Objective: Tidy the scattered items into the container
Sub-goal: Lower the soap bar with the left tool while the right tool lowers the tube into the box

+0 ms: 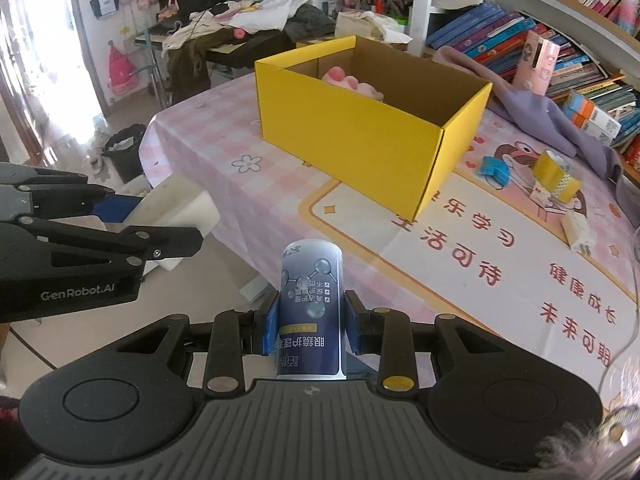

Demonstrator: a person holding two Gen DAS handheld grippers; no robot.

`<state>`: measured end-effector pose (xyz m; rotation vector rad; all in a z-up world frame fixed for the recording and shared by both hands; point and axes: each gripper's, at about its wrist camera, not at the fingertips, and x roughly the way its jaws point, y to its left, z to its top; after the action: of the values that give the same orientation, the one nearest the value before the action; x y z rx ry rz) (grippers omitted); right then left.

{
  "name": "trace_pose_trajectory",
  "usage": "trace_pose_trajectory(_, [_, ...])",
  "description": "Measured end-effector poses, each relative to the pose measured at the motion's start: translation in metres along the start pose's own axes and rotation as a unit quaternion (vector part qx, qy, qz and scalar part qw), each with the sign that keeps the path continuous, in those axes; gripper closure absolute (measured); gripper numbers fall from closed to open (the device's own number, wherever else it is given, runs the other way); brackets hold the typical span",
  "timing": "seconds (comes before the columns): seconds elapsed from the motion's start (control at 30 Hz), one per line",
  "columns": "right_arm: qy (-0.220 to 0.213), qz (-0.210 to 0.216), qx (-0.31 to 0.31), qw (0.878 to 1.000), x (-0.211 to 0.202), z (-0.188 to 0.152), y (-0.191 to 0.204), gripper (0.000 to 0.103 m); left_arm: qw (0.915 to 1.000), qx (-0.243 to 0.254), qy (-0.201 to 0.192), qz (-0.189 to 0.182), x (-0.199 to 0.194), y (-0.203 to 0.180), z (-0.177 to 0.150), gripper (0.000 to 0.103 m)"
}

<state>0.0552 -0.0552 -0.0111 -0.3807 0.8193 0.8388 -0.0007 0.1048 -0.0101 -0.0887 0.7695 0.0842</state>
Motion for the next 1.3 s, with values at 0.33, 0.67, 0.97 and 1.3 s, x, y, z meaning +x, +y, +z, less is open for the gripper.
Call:
trace_pose_trajectory(0.33, [-0.011, 0.024, 0.005, 1.0, 0.02, 0.021, -0.018, 0.072, 0.9998, 0.007, 0.008, 0.017, 0.02, 0.006, 0.024, 0.069])
trace_pose_trajectory(0.67, [-0.07, 0.053, 0.01, 0.996, 0.032, 0.07, -0.051, 0.072, 0.999, 0.018, -0.021, 0.034, 0.039, 0.014, 0.075, 0.069])
trace_pose_trajectory(0.97, [-0.126, 0.055, 0.047, 0.989, 0.037, 0.134, -0.099, 0.072, 0.9971, 0.02, -0.062, 0.039, 0.057, 0.023, 0.138, 0.069])
trace_pose_trajectory(1.3, [-0.114, 0.054, 0.064, 0.99, 0.088, 0.187, -0.141, 0.072, 0.9975, 0.044, -0.038, 0.04, 0.118, 0.018, 0.179, 0.069])
